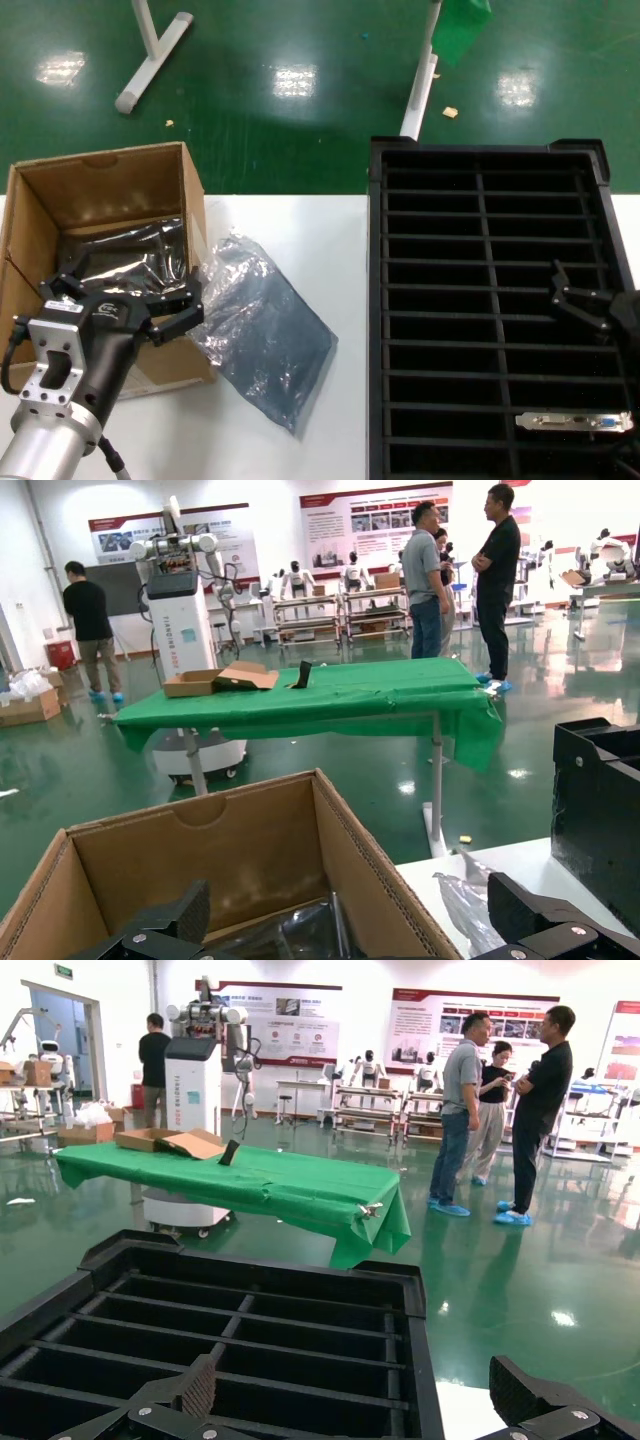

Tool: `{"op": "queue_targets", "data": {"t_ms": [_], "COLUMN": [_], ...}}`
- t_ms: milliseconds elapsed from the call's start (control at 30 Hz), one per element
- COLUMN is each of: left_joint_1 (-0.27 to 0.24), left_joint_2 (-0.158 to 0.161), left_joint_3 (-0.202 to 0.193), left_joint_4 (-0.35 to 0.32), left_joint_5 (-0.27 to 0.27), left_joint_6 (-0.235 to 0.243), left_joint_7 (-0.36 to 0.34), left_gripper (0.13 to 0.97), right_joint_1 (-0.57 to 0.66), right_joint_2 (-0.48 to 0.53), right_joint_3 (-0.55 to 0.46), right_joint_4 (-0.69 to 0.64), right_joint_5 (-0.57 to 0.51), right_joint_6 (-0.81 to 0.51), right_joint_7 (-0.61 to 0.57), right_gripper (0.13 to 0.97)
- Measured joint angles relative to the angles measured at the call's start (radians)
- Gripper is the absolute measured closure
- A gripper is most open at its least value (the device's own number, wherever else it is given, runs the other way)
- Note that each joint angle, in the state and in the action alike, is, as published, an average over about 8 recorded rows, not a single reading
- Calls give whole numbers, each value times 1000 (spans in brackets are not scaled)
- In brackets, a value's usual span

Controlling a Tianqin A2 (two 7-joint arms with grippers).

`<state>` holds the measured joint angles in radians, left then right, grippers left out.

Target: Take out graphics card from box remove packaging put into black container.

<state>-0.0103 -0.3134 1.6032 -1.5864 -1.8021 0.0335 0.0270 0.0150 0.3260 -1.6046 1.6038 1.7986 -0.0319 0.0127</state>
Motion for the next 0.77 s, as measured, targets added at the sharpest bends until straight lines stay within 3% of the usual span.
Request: {"op": "queue_targets", "data": {"t_ms": [767], "left_joint_1": [0], "left_joint_2": [0], "left_joint_3": [0], "left_joint_4": [0], "left_joint_5": [0], "left_joint_6": [0], "left_joint_7": [0], "left_gripper": [132], "right_joint_1": [0], "right_joint_2": [0], "right_joint_3": [0], "right_joint_4": [0], "right_joint_5": [0], "right_joint_6": [0], "right_joint_7": [0], "right_gripper": [129]}}
